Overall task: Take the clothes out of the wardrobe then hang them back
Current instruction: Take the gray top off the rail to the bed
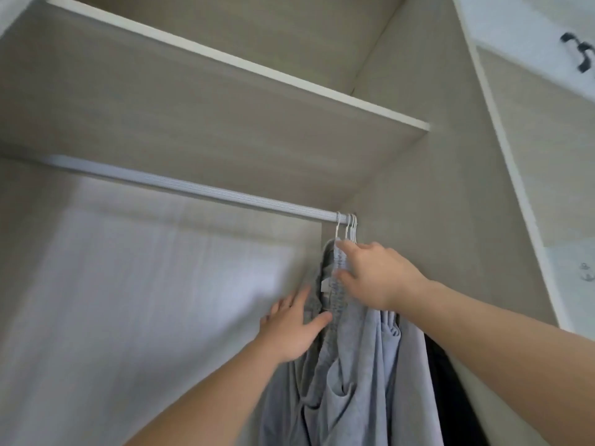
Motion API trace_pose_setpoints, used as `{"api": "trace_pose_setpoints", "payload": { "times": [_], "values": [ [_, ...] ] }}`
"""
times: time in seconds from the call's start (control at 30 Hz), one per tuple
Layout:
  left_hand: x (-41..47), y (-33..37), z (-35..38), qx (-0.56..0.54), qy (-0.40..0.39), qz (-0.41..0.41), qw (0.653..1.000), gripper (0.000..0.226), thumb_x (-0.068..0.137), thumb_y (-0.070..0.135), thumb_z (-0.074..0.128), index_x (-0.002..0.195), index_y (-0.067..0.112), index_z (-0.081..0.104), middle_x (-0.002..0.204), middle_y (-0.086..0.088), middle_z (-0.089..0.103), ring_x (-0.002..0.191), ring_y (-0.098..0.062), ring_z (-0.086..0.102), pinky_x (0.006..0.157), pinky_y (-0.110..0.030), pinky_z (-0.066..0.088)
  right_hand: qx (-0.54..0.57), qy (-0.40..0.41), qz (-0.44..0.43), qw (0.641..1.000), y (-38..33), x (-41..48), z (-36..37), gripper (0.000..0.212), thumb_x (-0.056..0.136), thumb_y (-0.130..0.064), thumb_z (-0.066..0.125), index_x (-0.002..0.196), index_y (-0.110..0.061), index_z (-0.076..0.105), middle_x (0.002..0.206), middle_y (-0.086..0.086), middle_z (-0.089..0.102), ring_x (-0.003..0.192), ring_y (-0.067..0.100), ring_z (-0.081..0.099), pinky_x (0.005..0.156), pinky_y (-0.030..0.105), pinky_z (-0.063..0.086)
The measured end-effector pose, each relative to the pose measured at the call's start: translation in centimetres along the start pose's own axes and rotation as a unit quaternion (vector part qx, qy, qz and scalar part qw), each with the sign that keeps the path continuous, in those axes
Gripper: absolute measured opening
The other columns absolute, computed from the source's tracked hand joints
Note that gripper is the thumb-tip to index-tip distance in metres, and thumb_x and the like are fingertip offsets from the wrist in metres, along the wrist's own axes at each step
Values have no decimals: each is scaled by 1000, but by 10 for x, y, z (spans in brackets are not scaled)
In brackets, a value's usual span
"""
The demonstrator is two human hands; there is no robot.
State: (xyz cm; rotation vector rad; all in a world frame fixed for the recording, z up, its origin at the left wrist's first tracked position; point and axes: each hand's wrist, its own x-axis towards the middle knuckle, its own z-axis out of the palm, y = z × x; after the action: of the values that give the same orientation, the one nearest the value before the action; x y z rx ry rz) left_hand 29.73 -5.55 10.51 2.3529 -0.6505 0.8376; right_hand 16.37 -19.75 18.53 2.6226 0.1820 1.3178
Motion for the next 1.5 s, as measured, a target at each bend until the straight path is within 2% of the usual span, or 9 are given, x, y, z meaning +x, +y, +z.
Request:
{"api": "trace_pose_setpoints", "payload": {
  "times": [0.23,0.33,0.43,0.57,0.77,0.97,1.13,1.3,1.5],
  "values": [
    [24,-16,48,-180,-73,35,980,96,79,84,40,157,44,1,167,14,5,154,-21,10,124,-45,15,-53,-78,102,990,0,43,37,29,97,-24,43,122,-10,49,128,14,56,115,33,55,81,33,40],
    [28,-17,54,-189,-69,65,977,95,78,85,35,157,45,1,167,16,5,154,-19,10,124,-44,16,-24,-31,145,989,-1,55,39,4,92,-17,45,94,-14,48,102,13,58,91,35,57,71,32,40],
    [26,-17,52,-185,-7,114,976,81,90,75,35,158,44,3,167,17,1,153,-15,7,124,-42,13,49,1,195,980,-6,66,30,17,89,-12,45,74,-11,39,80,10,48,74,34,49,62,31,40],
    [22,-24,47,-175,53,161,970,64,100,59,32,157,46,4,166,21,-1,153,-10,2,124,-45,13,260,-4,304,916,-15,82,22,26,95,-10,49,71,-4,50,66,13,50,49,25,49,30,21,40],
    [14,-35,47,-197,45,190,961,62,100,62,30,157,46,11,163,24,14,151,-7,9,124,-38,15,360,-93,414,831,-13,107,36,12,96,-13,47,93,-10,57,79,10,62,63,23,58,37,25,50],
    [-1,-33,44,-210,20,196,958,66,99,65,30,158,43,10,162,27,16,148,-5,10,122,-33,14,374,-25,345,861,-29,109,50,14,101,-10,36,99,-19,47,112,10,44,100,20,44,72,32,47],
    [-4,-37,43,-198,-29,186,962,66,99,65,30,157,45,6,164,24,12,151,-6,6,124,-38,14,372,45,334,865,-27,104,61,31,101,-14,43,71,-18,38,78,3,44,92,20,45,52,24,34],
    [-5,-41,41,-193,-35,185,963,67,99,66,29,157,45,4,164,25,9,152,-6,3,125,-41,13,383,104,309,864,-29,101,61,20,100,-21,46,83,-13,50,74,2,46,80,21,47,61,25,38],
    [-7,-38,36,-199,71,185,960,73,89,72,18,156,43,18,164,17,16,152,-8,5,123,-44,16,333,162,250,895,-24,81,37,32,100,-26,50,73,-9,52,67,7,50,63,21,47,54,28,34]
  ]
}}
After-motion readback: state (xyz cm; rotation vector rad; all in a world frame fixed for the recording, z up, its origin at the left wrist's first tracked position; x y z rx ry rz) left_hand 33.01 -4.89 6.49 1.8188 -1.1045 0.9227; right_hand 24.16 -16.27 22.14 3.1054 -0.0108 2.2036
